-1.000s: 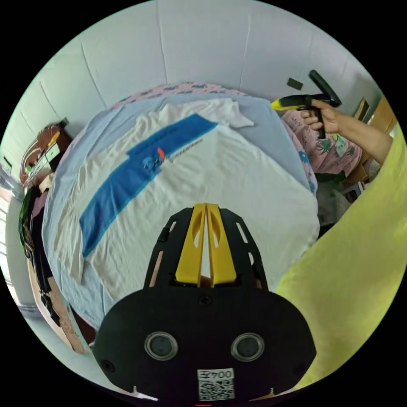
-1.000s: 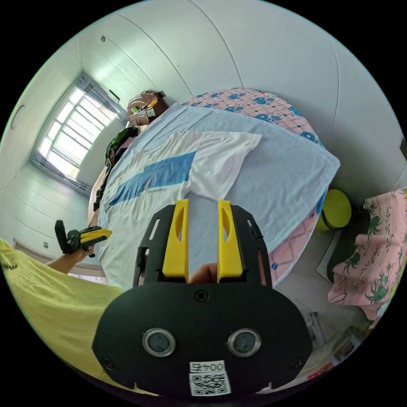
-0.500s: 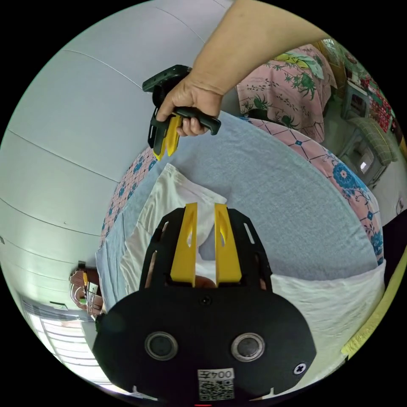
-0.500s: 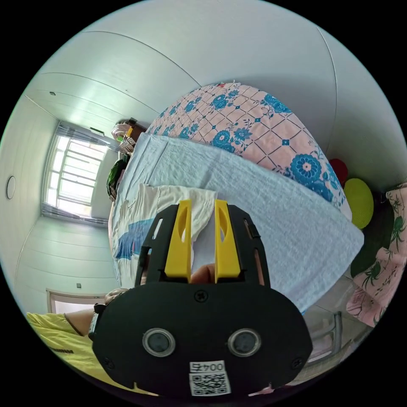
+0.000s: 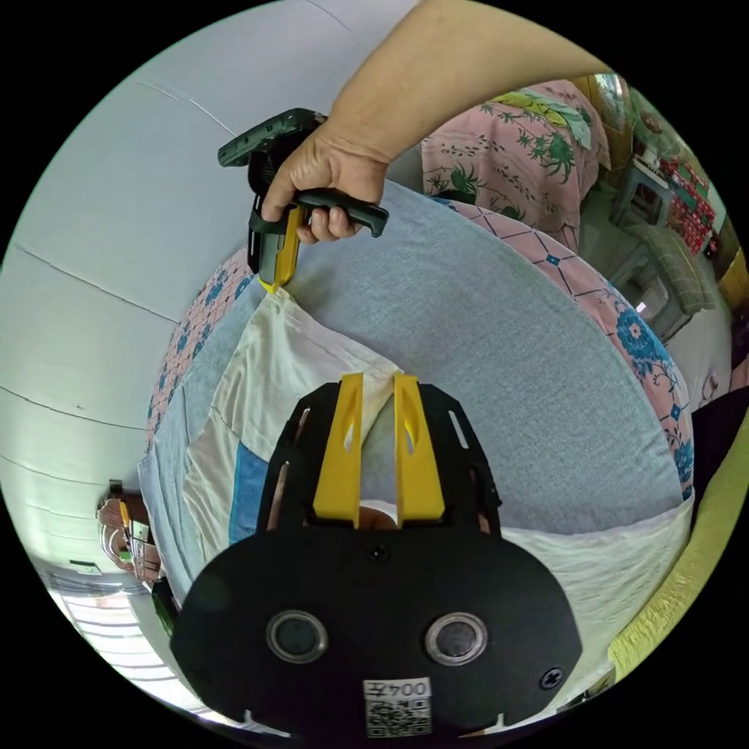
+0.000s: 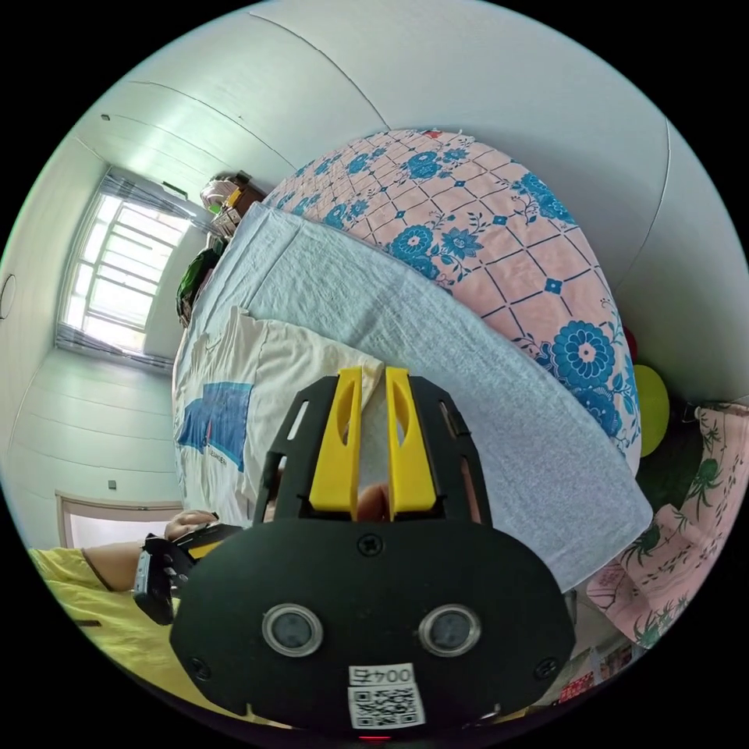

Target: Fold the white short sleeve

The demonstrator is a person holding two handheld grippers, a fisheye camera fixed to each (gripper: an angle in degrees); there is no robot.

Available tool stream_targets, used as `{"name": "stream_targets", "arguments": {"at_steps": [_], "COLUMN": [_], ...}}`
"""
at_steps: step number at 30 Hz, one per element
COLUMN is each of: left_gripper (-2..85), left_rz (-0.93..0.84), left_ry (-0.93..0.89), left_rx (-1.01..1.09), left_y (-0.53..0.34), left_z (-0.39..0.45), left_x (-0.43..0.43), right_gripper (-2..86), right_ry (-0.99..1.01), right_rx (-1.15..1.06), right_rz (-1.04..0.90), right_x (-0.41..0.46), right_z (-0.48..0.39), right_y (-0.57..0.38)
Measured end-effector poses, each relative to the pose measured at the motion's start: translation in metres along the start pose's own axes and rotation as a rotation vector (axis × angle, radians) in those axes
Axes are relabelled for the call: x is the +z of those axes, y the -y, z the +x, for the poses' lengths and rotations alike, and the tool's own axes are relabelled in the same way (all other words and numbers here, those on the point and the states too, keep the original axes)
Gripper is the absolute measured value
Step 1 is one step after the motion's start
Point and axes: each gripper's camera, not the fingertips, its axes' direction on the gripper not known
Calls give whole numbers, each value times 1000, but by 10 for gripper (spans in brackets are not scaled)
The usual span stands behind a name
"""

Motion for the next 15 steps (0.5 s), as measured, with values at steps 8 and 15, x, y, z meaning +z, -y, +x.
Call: {"name": "stream_targets", "arguments": {"at_steps": [8,15], "left_gripper": [90,70], "left_rz": [19,-3], "left_ry": [-170,-243], "left_rx": [-51,-96], "left_y": [-28,-49], "left_z": [-43,-83], "left_x": [13,17], "right_gripper": [68,3], "right_ry": [-31,-59], "right_rx": [-36,-51], "right_rz": [24,-3], "right_x": [-6,0], "right_z": [-9,-11], "right_y": [11,20]}}
